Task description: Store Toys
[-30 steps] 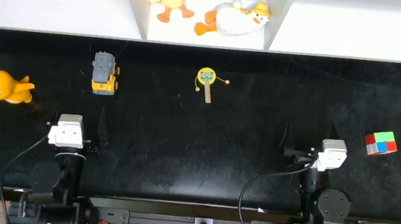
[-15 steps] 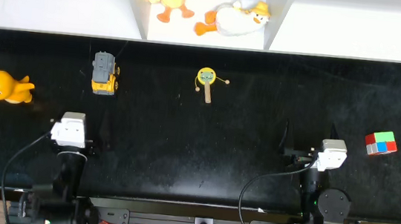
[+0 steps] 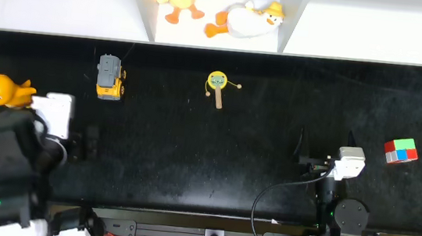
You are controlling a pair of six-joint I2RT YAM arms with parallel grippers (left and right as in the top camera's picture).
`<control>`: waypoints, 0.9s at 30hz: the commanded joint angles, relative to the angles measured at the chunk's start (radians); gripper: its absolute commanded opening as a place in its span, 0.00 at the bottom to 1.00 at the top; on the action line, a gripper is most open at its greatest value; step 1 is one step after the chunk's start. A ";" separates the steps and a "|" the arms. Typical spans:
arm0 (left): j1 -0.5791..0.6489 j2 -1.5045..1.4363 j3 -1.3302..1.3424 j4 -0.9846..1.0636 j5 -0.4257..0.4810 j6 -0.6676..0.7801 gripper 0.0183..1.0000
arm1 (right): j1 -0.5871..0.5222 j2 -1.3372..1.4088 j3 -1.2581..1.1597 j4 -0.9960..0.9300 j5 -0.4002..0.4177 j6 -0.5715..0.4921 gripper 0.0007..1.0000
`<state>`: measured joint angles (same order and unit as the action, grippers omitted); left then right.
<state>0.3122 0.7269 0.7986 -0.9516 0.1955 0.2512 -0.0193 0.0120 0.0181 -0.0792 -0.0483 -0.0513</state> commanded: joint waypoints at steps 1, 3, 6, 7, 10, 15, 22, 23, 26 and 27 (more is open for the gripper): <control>0.127 0.108 0.110 -0.054 0.099 0.263 1.00 | -0.003 -0.007 -0.013 0.005 -0.003 0.007 1.00; 0.205 0.131 0.123 -0.068 0.142 0.329 1.00 | -0.003 -0.007 -0.013 0.005 -0.003 0.007 0.99; 0.356 0.143 0.124 -0.069 0.225 0.411 0.99 | -0.003 -0.007 -0.013 0.005 -0.003 0.007 1.00; 0.412 0.146 0.124 -0.068 0.251 0.431 0.99 | -0.003 -0.007 -0.013 0.005 -0.003 0.007 0.99; 0.605 0.165 0.124 -0.064 0.364 0.514 1.00 | -0.003 -0.008 -0.013 0.005 -0.003 0.007 1.00; 0.797 0.196 0.125 -0.021 0.440 0.586 1.00 | -0.003 -0.007 -0.013 0.005 -0.003 0.007 0.99; 0.843 0.354 0.127 0.129 0.457 0.587 1.00 | -0.003 -0.007 -0.013 0.005 -0.003 0.007 1.00; 0.841 0.383 0.127 0.161 0.455 0.587 1.00 | -0.003 -0.007 -0.013 0.005 -0.003 0.007 1.00; 0.824 0.457 0.127 0.248 0.433 0.586 1.00 | -0.003 -0.007 -0.013 0.005 -0.003 0.007 0.99; 0.811 0.482 0.127 0.279 0.427 0.587 1.00 | -0.003 -0.007 -0.013 0.005 -0.003 0.007 0.99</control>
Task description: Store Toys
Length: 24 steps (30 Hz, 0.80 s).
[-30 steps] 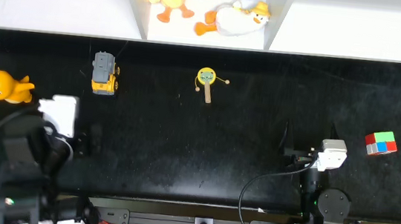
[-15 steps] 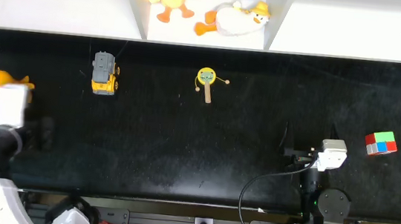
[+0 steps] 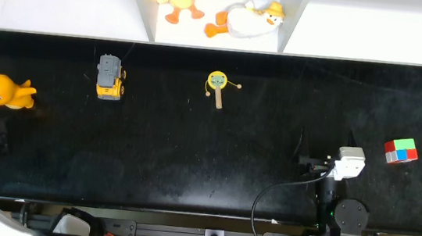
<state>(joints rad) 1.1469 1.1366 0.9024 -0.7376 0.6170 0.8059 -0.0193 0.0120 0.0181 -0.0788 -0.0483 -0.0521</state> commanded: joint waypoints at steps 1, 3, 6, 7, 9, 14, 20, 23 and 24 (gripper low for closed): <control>-0.037 0.092 0.023 0.090 0.006 0.032 1.00 | -0.003 -0.007 -0.013 0.005 -0.003 0.008 0.99; -0.075 0.129 0.023 0.142 0.006 0.027 1.00 | -0.003 -0.007 -0.013 0.005 -0.003 0.008 0.99; -0.130 0.174 0.023 0.199 -0.046 -0.024 1.00 | -0.003 -0.007 -0.013 0.005 -0.003 0.008 0.99; -0.143 0.188 0.023 0.217 -0.081 -0.060 1.00 | -0.003 -0.007 -0.013 0.005 -0.003 0.008 1.00; -0.164 0.219 0.023 0.252 -0.124 -0.099 1.00 | -0.003 -0.007 -0.013 0.005 -0.003 0.008 1.00; -0.179 0.280 0.035 0.288 -0.122 -0.101 1.00 | -0.003 -0.007 -0.013 0.005 -0.003 0.008 1.00; -0.182 0.342 0.066 0.296 -0.121 -0.101 0.96 | -0.003 -0.007 -0.013 0.005 -0.003 0.008 1.00; -0.195 0.360 0.069 0.319 -0.121 -0.101 0.72 | -0.003 -0.007 -0.013 0.005 -0.003 0.008 1.00; -0.200 0.361 0.069 0.325 -0.121 -0.101 0.67 | -0.003 -0.007 -0.013 0.005 -0.003 0.008 1.00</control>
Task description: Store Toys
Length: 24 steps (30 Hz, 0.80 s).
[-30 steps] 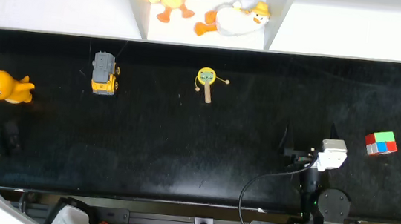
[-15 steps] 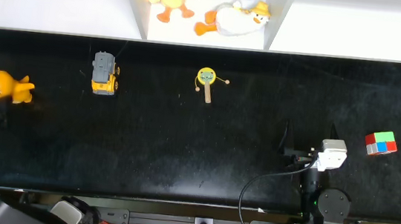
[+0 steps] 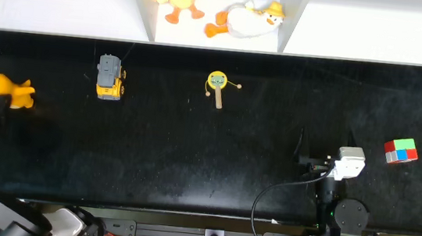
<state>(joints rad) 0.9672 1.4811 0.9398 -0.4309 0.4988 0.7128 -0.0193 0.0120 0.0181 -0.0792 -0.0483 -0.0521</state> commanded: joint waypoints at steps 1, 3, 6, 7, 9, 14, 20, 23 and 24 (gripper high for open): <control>-0.025 0.018 0.032 0.027 -0.003 -0.008 0.65 | -0.003 -0.007 -0.013 0.005 -0.003 0.008 1.00; -0.034 0.017 0.032 0.035 -0.003 -0.010 0.48 | -0.003 -0.007 -0.013 0.005 -0.003 0.008 1.00; -0.042 0.017 0.032 0.035 -0.003 -0.013 0.23 | -0.003 -0.007 -0.013 0.005 -0.003 0.008 0.99; -0.043 0.017 0.032 0.034 -0.002 -0.016 0.18 | -0.003 -0.007 -0.013 0.005 -0.003 0.008 1.00; -0.043 0.017 0.032 0.024 0.007 -0.016 0.12 | -0.003 -0.007 -0.013 0.005 -0.003 0.008 1.00; -0.043 -0.035 0.032 -0.025 0.023 -0.056 0.02 | -0.003 -0.007 -0.013 0.005 -0.003 0.008 1.00; -0.051 -0.193 0.032 -0.050 0.024 -0.212 0.02 | -0.003 -0.008 -0.013 0.005 -0.003 0.008 0.99; -0.075 -0.232 0.048 -0.050 0.023 -0.297 0.02 | -0.003 -0.007 -0.013 0.005 -0.003 0.008 1.00; -0.085 -0.230 0.059 -0.051 0.023 -0.315 0.02 | -0.003 -0.007 -0.013 0.005 -0.003 0.008 1.00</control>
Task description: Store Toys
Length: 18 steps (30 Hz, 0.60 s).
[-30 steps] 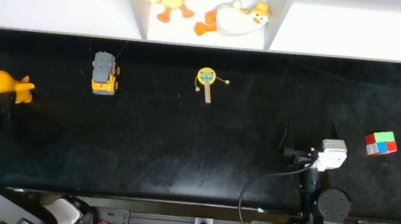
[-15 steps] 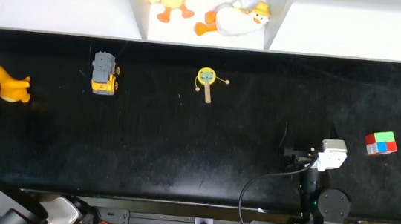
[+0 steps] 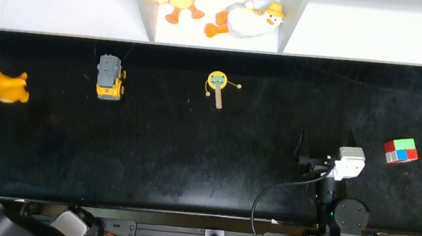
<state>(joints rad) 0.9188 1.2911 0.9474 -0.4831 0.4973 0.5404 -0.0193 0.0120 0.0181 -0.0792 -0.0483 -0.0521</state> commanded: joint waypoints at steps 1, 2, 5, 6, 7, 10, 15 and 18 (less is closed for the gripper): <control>-0.050 -0.033 0.066 0.000 0.025 -0.157 0.02 | -0.003 -0.007 -0.013 0.005 -0.003 0.008 0.99; -0.064 -0.024 0.079 0.001 0.025 -0.157 0.02 | -0.003 -0.007 -0.013 0.005 -0.003 0.008 0.99; -0.114 0.017 0.134 0.002 0.020 -0.158 0.02 | -0.003 -0.007 -0.013 0.005 -0.003 0.008 1.00; -0.131 0.038 0.159 0.002 0.012 -0.161 0.02 | -0.003 -0.007 -0.013 0.005 -0.003 0.008 1.00; -0.145 0.058 0.183 0.003 -0.010 -0.179 0.02 | -0.003 -0.007 -0.013 0.005 -0.003 0.008 1.00; -0.182 0.131 0.263 0.003 -0.074 -0.216 0.02 | -0.003 -0.007 -0.013 0.005 -0.003 0.008 1.00; -0.223 0.257 0.383 0.003 -0.078 -0.217 0.02 | -0.003 -0.007 -0.013 0.005 -0.003 0.008 0.99; -0.249 0.319 0.442 0.013 -0.091 -0.232 0.02 | -0.003 -0.007 -0.013 0.005 -0.003 0.008 1.00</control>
<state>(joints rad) 0.6910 1.5711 1.3254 -0.4782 0.4267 0.3416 -0.0193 0.0120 0.0181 -0.0792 -0.0479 -0.0521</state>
